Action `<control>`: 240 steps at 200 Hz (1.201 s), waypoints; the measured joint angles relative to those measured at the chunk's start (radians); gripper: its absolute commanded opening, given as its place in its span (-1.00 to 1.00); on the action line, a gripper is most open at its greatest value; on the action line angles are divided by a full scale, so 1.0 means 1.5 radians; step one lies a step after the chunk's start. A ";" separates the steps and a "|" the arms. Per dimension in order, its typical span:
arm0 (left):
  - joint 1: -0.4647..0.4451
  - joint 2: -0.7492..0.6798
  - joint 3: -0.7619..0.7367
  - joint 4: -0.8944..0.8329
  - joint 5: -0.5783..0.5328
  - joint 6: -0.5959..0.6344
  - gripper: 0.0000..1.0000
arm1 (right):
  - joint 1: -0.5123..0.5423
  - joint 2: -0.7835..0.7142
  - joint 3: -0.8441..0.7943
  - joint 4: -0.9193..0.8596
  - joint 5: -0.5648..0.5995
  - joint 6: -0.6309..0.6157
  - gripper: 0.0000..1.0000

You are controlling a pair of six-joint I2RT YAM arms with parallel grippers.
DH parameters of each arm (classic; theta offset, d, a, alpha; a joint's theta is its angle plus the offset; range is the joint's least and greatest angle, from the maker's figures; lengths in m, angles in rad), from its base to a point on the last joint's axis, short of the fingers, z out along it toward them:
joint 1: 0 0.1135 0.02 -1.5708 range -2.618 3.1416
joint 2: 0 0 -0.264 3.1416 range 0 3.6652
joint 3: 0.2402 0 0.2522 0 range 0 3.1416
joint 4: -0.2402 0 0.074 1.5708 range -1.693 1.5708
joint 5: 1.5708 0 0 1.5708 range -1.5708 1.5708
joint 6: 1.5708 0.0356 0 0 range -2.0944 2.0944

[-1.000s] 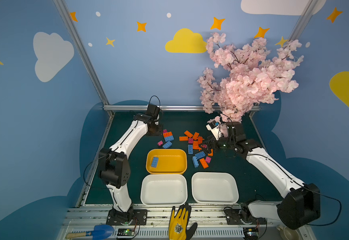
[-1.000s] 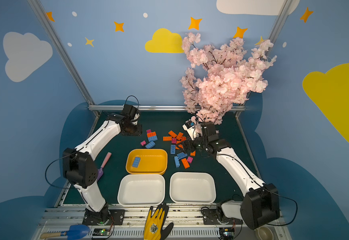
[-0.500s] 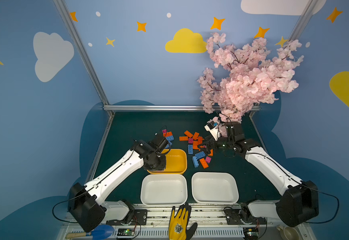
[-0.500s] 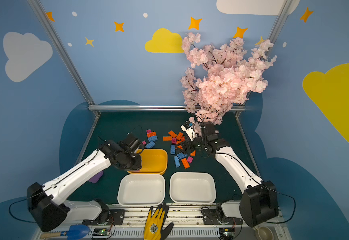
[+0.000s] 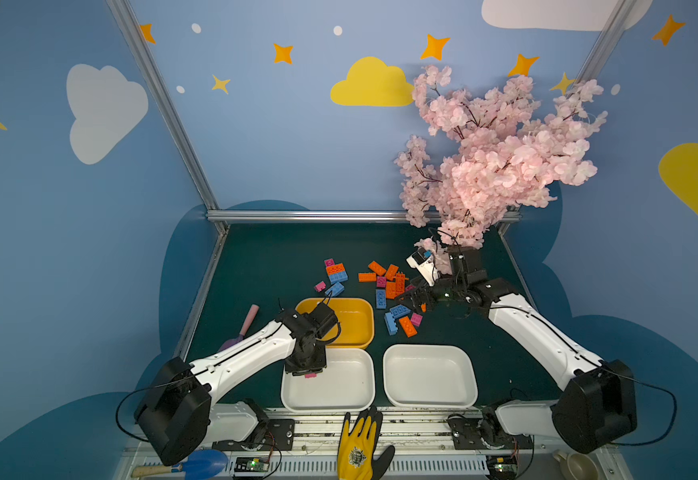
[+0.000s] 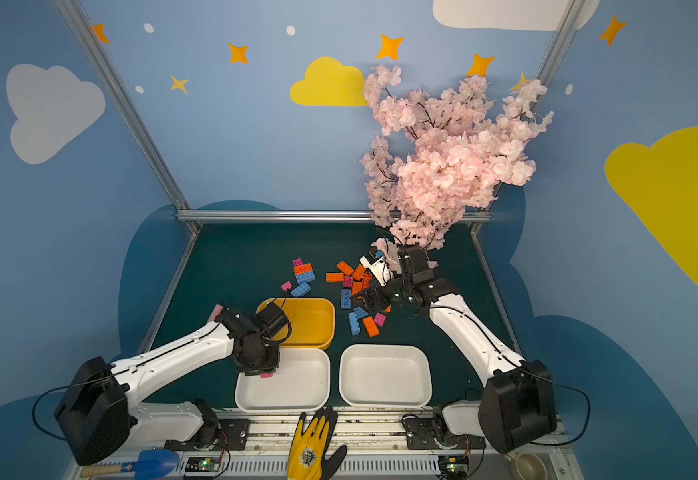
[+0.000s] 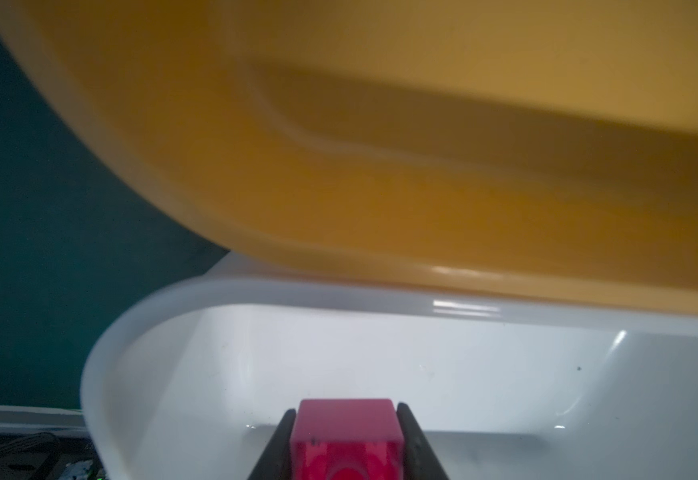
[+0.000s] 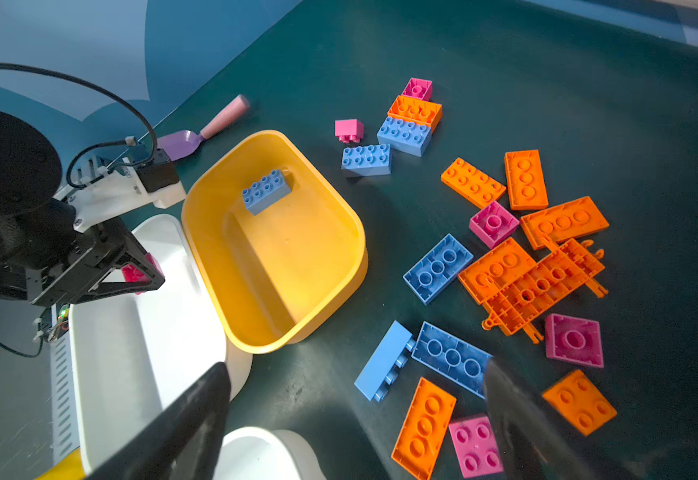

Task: Sort the legos into containers by color
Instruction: 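Open the left gripper to drop the pink brick into the white bin, then return the left gripper to the pile and grasp another pink brick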

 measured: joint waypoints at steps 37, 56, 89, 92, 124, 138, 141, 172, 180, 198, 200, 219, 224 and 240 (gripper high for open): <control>0.013 -0.001 0.008 -0.020 -0.021 0.000 0.12 | 0.000 -0.001 -0.001 -0.006 0.003 0.000 0.87; 0.016 -0.004 0.038 -0.044 -0.024 0.003 0.15 | 0.000 -0.007 -0.005 -0.009 0.003 0.000 0.87; 0.021 -0.004 0.149 -0.066 -0.050 0.037 0.18 | -0.001 -0.019 -0.007 -0.005 0.003 0.008 0.87; 0.025 -0.002 0.159 -0.065 -0.052 0.044 0.18 | -0.001 -0.020 -0.008 -0.004 0.003 0.009 0.87; 0.093 0.059 0.271 -0.033 -0.079 0.135 0.23 | -0.004 -0.021 -0.008 0.008 0.003 0.021 0.87; 0.127 0.113 0.304 -0.006 -0.086 0.171 0.24 | -0.005 -0.021 -0.008 0.012 0.003 0.025 0.87; 0.133 0.122 0.310 -0.002 -0.087 0.176 0.24 | -0.006 -0.021 -0.008 0.013 0.003 0.025 0.87; 0.196 0.246 0.369 0.056 -0.080 0.210 0.32 | -0.010 -0.021 -0.008 0.018 0.006 0.026 0.87; 0.209 0.278 0.390 0.064 -0.076 0.212 0.33 | -0.010 -0.021 -0.008 0.018 0.007 0.026 0.87; 0.232 0.345 0.435 0.094 -0.070 0.209 0.33 | -0.012 -0.021 -0.008 0.019 0.008 0.026 0.87; 0.234 0.351 0.439 0.097 -0.070 0.208 0.33 | -0.012 -0.021 -0.008 0.019 0.008 0.026 0.87; 0.244 0.410 0.484 0.111 -0.064 0.189 0.36 | -0.014 -0.021 -0.008 0.019 0.008 0.026 0.87; 0.245 0.424 0.496 0.114 -0.063 0.182 0.36 | -0.014 -0.021 -0.008 0.019 0.008 0.027 0.87; 0.244 0.470 0.534 0.119 -0.069 0.155 0.35 | -0.016 -0.021 -0.008 0.024 0.010 0.031 0.87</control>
